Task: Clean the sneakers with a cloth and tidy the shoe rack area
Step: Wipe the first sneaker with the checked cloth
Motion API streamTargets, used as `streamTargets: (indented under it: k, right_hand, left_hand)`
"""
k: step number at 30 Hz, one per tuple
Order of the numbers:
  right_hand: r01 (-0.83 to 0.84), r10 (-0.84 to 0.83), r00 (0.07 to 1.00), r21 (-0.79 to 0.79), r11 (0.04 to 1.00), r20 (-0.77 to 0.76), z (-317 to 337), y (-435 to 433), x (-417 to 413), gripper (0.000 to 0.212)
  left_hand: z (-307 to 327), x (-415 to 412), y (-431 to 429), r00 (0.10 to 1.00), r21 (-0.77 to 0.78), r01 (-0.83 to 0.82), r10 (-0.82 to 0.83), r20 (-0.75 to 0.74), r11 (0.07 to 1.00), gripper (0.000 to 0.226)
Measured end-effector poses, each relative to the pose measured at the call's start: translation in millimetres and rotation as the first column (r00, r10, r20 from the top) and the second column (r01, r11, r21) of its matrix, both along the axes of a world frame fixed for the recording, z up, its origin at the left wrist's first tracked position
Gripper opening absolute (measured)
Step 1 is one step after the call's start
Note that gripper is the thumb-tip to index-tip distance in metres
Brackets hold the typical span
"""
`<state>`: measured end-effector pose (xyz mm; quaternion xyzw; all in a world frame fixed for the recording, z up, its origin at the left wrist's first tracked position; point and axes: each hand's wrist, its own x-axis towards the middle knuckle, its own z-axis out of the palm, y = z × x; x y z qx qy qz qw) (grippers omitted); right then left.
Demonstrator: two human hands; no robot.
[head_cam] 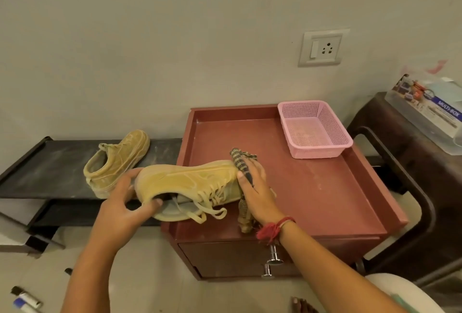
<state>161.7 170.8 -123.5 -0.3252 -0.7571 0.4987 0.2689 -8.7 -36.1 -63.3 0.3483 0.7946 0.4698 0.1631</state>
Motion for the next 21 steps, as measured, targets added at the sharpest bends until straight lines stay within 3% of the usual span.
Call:
streamTargets:
  k: [3,6,7,9,11,13,18,21]
  right_hand:
    - [0.092,-0.103,0.993,-0.156,0.983,-0.061,0.4,7.4,1.4,0.036]
    - [0.327,-0.488,0.847,-0.518,0.790,-0.210,19.0,13.2,-0.2,0.033]
    - [0.355,-0.538,0.804,-0.520,0.777,-0.254,23.3,11.8,0.4,0.035]
    - [0.277,-0.384,0.867,-0.332,0.902,-0.318,28.8,1.9,-4.8,0.044]
    - [0.093,-0.095,0.978,-0.020,0.995,-0.184,26.4,-11.9,-13.0,0.042]
    - [0.064,-0.060,0.997,0.094,0.993,-0.051,15.6,-7.3,-18.5,0.041]
    - [0.146,-0.148,0.989,-0.068,0.987,-0.027,5.9,6.4,-22.2,0.038]
    - [0.138,-0.162,0.982,-0.214,0.967,-0.095,8.1,11.8,-26.0,0.039]
  left_hand:
    - [-0.4,0.1,2.7,1.000,0.016,-0.002,0.001,0.007,1.000,0.077]
    - [-0.8,-2.5,4.5,0.999,0.034,-0.025,0.024,0.030,0.999,0.071]
    - [-1.5,-4.6,4.5,0.998,0.040,-0.036,0.035,0.043,0.999,0.069]
    - [-2.7,-10.1,3.7,0.997,0.042,-0.048,0.045,0.070,0.998,0.065]
    - [-2.9,-11.9,4.5,0.996,0.055,-0.034,0.029,0.082,0.998,0.066]
    - [-1.2,-11.1,7.6,0.998,0.070,0.005,-0.009,0.062,0.998,0.069]
    - [-0.5,-10.7,13.6,0.999,0.105,0.024,-0.029,0.044,0.994,0.071]
    - [-0.3,-9.8,16.6,0.998,0.116,0.010,-0.017,0.054,0.993,0.071]
